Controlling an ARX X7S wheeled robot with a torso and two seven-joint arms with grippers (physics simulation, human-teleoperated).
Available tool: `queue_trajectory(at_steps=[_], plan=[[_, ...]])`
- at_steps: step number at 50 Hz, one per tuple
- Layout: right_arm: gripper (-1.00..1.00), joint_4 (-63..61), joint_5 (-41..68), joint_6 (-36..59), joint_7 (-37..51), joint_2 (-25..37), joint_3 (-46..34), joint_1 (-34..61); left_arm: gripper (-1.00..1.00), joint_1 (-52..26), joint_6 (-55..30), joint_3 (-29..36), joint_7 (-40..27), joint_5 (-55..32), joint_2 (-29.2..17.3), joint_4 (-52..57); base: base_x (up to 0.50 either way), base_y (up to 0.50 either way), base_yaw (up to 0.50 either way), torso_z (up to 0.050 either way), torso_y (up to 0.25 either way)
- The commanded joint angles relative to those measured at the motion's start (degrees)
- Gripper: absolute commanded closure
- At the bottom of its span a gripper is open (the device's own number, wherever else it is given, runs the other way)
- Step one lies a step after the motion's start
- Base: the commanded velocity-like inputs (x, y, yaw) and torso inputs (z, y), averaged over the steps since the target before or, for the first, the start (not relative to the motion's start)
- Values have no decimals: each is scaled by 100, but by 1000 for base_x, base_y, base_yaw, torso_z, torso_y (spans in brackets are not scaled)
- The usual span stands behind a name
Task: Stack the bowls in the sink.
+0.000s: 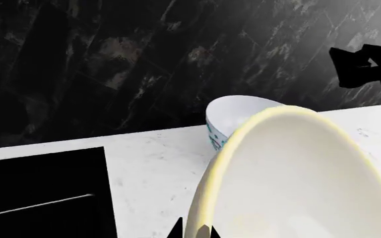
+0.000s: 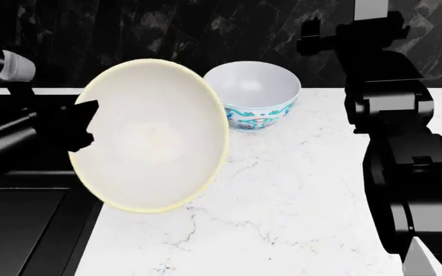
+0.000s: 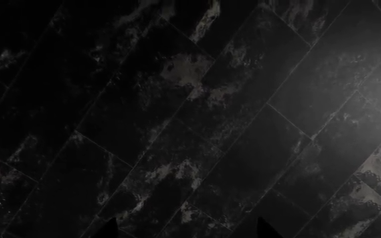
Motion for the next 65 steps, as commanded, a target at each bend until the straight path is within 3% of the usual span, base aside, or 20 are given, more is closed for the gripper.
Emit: queue_trajectory(at_steps=[1, 19, 33, 38, 49, 65], plan=[[-100, 28, -17, -2, -8, -25, 15, 41, 100, 649, 422, -834, -643, -327, -620, 51, 0, 0, 0, 0, 0], [-100, 33, -41, -30, -22, -27, 85, 4, 100, 2691, 887, -2772, -849, -150, -1098, -155, 0, 0, 0, 0, 1], [-100, 39, -61, -49, -32, -14, 155, -19, 100, 4214, 338, -4809, -1208, -151, -853, 36, 0, 0, 0, 0, 0], [-100, 44, -74, -54, -42, -14, 177, -18, 100, 4471, 188, -5227, -1258, -88, -760, 24, 0, 0, 0, 0, 0], [-100, 46, -126, -47, -40, -28, 212, -14, 100, 4767, 167, -5511, -1224, 289, -511, -201, 0, 0, 0, 0, 0], [-100, 34, -177, -33, -41, -21, 259, -17, 100, 4332, 517, -4368, -1117, 806, -353, -577, 0, 0, 0, 0, 1]])
